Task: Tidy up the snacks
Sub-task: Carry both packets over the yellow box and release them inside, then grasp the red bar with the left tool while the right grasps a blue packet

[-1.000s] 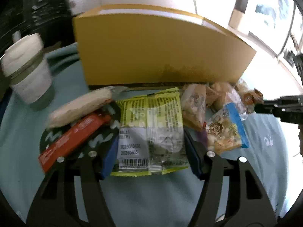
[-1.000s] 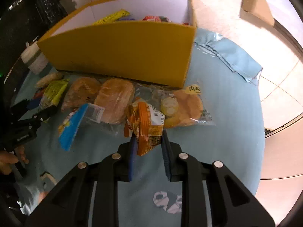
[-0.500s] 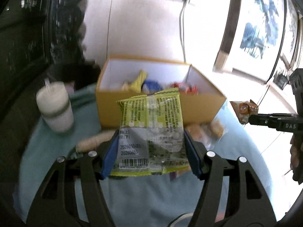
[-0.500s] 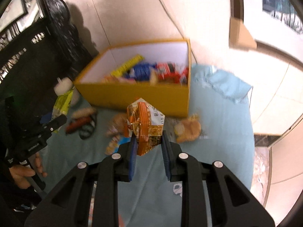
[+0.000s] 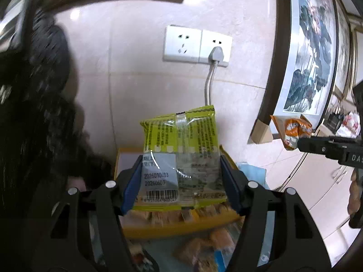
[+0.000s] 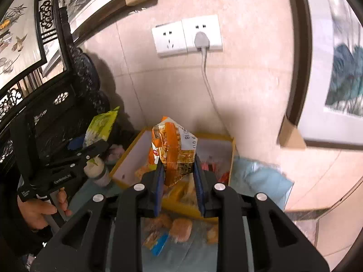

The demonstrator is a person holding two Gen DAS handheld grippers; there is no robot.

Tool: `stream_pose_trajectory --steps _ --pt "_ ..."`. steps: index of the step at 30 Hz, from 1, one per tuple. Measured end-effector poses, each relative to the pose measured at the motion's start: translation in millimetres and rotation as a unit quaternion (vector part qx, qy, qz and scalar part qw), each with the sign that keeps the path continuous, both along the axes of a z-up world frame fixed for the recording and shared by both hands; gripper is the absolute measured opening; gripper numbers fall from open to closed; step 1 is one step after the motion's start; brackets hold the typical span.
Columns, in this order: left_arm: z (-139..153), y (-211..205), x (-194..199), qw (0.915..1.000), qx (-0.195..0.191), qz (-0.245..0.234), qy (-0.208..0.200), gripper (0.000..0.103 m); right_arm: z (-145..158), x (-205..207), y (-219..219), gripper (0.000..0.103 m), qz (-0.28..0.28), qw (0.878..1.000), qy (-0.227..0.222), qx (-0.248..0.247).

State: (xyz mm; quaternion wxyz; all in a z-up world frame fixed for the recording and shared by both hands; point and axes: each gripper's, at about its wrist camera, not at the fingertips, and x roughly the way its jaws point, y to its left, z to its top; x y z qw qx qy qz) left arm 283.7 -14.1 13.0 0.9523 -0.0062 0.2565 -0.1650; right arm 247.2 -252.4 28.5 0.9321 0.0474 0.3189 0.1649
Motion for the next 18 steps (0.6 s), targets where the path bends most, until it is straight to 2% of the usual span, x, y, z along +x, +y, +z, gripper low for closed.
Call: stream_pose_trajectory --steps 5,6,7,8,9,11,15,18 --pt "5 -12 47 0.9997 0.024 0.002 0.005 0.068 9 42 3 0.025 -0.012 1.0 -0.01 -0.007" --pt "0 -13 60 0.9994 0.03 0.005 0.016 0.078 5 53 4 0.029 -0.014 1.0 -0.008 -0.004" --pt "-11 -16 75 0.9986 0.035 0.009 0.039 0.096 -5 70 6 0.041 -0.02 1.0 0.011 -0.011" --pt "-18 -16 83 0.9976 0.04 0.017 0.054 0.099 -12 79 7 0.063 -0.029 0.999 0.03 -0.017" --pt "-30 -14 91 0.9957 0.051 0.033 0.07 0.099 -23 89 8 0.064 -0.046 0.997 0.053 -0.03" --pt "-41 -6 91 0.9949 0.047 0.035 0.082 0.099 -44 94 8 0.064 -0.053 0.995 0.079 -0.043" --pt "-65 17 65 0.9951 0.049 0.039 0.077 0.099 -68 72 10 0.064 -0.041 0.995 0.077 -0.056" --pt "-83 35 36 0.9955 0.045 0.047 0.068 0.099 -85 50 6 0.064 -0.04 0.995 0.089 -0.03"
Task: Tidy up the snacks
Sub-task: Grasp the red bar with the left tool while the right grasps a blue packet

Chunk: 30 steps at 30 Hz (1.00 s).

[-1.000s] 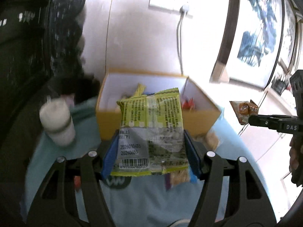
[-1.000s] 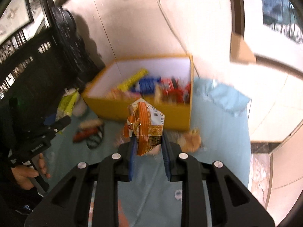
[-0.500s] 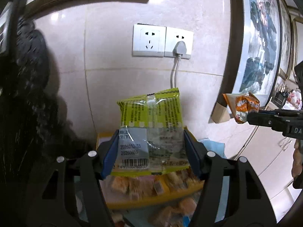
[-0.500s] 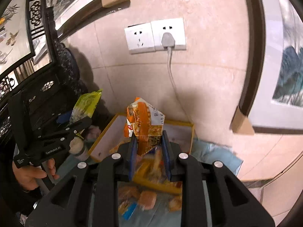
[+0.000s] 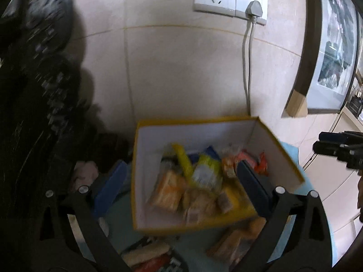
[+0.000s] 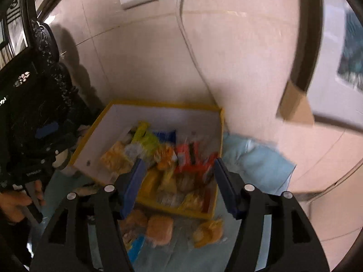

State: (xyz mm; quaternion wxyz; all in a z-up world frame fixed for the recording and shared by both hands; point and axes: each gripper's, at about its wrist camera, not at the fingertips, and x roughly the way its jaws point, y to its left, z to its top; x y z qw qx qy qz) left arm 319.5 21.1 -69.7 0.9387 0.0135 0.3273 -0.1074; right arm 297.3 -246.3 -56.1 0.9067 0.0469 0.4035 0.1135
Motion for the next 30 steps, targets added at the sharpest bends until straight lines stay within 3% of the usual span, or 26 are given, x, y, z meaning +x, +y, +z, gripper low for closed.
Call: stream_pose_trajectory --steps 3,5,11,18,28,30 --pt "-27 20 -28 0.9997 -0.016 0.014 0.013 0.099 -14 -31 10 0.064 0.013 1.0 0.005 0.024" --pt "-55 33 -51 0.9986 -0.021 0.023 0.042 0.099 -29 -55 21 0.064 0.026 0.999 0.02 0.039" --pt "-122 66 -97 0.9917 0.0 0.068 0.109 0.099 -89 -96 51 0.064 0.045 0.993 0.102 0.038" --pt "-143 75 -93 0.9895 0.039 0.065 0.124 0.099 -130 -99 70 0.064 0.029 0.986 0.157 0.049" --pt "-186 75 -75 0.9828 0.059 0.054 0.166 0.1 -161 -77 96 0.063 0.031 0.983 0.179 0.041" --pt "-186 76 -75 0.9844 0.05 0.059 0.158 0.099 -167 -72 105 0.049 0.04 0.982 0.184 0.034"
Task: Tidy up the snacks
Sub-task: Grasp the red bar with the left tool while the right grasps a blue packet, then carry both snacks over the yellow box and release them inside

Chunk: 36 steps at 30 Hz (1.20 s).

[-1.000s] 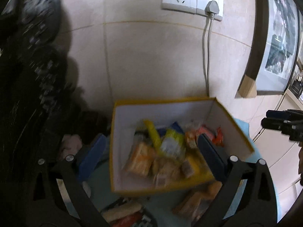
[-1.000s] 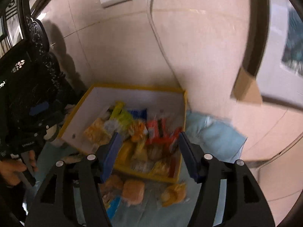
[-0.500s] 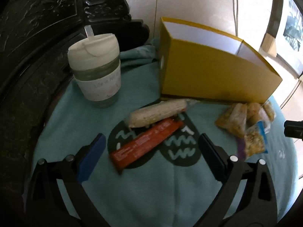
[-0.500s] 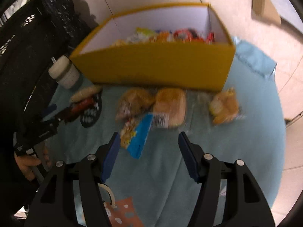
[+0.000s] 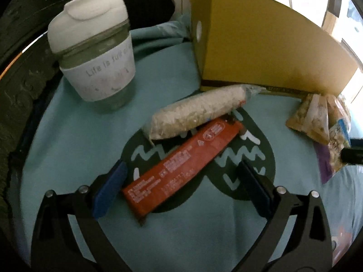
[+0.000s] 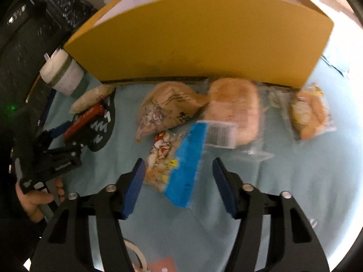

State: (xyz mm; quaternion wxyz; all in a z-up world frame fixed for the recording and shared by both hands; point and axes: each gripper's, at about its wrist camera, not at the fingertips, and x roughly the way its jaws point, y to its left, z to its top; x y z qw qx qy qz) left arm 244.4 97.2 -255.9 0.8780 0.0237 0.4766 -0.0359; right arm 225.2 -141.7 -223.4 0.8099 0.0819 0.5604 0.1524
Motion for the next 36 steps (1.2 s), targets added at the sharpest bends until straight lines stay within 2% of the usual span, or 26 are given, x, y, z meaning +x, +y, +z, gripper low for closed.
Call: stream_pose_trajectory --steps 1,2,3,4,5,9,13,18,25,28,36 --pt "1 -1 -1 1.0 0.0 -0.003 -0.002 0.092 -3 2 4 0.046 0.008 1.0 0.005 0.006" --pt "3 -3 -2 0.9999 -0.003 -0.011 -0.008 0.08 -3 3 7 0.035 0.012 1.0 0.004 0.015" --pt "6 -7 -3 0.9996 -0.004 -0.023 -0.014 0.051 -2 3 10 0.023 0.023 0.999 0.002 0.03" --pt "10 -12 -5 0.9991 -0.011 -0.038 -0.015 0.031 0 2 14 0.022 0.034 0.999 -0.006 0.03" --pt "10 -14 -7 0.9987 -0.015 -0.046 -0.014 0.024 1 2 15 0.017 0.04 0.999 -0.012 0.03" --pt "13 -14 -22 0.9971 -0.058 -0.047 -0.01 0.023 6 -5 8 0.016 0.048 0.998 -0.014 0.046" --pt "14 -22 -39 0.9955 -0.079 -0.051 -0.01 0.023 17 -13 -5 0.016 0.044 0.997 -0.024 0.056" --pt "35 -32 -52 0.9923 -0.103 -0.061 -0.033 0.023 38 -29 -23 0.016 0.041 0.996 -0.048 0.065" --pt "100 -60 -60 0.9812 -0.134 -0.092 -0.105 0.023 76 -48 -38 0.016 0.031 0.992 -0.092 0.077" --pt "132 -75 -60 0.9761 -0.138 -0.105 -0.131 0.023 103 -48 -50 0.017 0.026 0.989 -0.121 0.08" --pt "216 -102 -22 0.9641 -0.144 -0.119 -0.189 0.024 197 -21 -85 0.017 0.015 0.976 -0.207 0.065"
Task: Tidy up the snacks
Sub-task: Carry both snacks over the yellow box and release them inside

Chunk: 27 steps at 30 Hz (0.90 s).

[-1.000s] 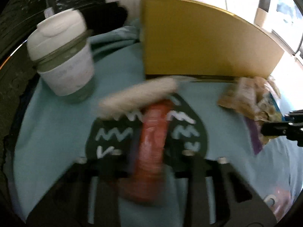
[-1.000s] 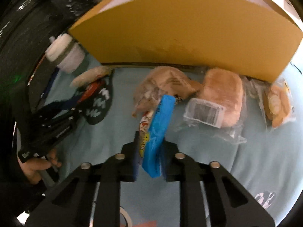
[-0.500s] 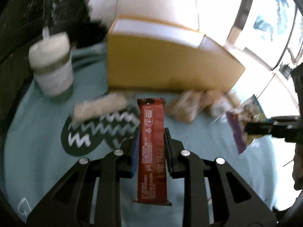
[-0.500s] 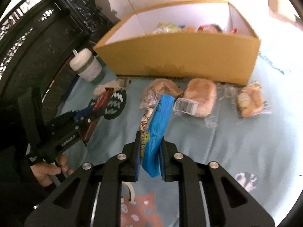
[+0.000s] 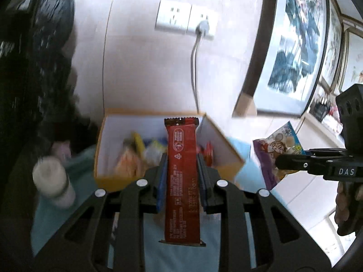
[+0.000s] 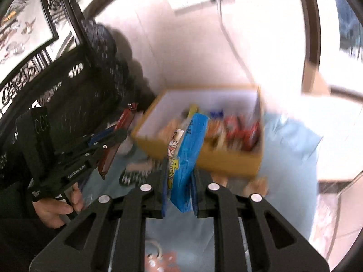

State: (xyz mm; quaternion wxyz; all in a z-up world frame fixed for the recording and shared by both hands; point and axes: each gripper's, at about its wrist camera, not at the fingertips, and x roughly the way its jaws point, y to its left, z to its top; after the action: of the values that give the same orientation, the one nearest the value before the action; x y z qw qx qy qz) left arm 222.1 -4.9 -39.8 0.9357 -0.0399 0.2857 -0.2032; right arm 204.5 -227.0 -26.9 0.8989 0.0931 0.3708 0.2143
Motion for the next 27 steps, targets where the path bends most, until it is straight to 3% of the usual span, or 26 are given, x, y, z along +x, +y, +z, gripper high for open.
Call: stream_pose_trajectory --steps 5,9,14,27 --pt "48 -12 40 0.9995 0.014 0.001 -0.03 0.024 47 29 -11 0.017 -0.011 0.999 -0.037 -0.015" --pt "69 -22 66 0.9986 0.034 -0.004 -0.04 0.024 63 52 -15 0.017 -0.017 0.998 -0.051 -0.03" --pt "59 -28 91 0.9978 0.063 -0.002 -0.023 0.024 56 77 -17 0.017 -0.019 0.998 -0.04 -0.036" --pt "15 -17 123 0.9957 0.087 0.024 0.018 0.024 17 113 -6 0.017 -0.029 0.999 -0.005 -0.043"
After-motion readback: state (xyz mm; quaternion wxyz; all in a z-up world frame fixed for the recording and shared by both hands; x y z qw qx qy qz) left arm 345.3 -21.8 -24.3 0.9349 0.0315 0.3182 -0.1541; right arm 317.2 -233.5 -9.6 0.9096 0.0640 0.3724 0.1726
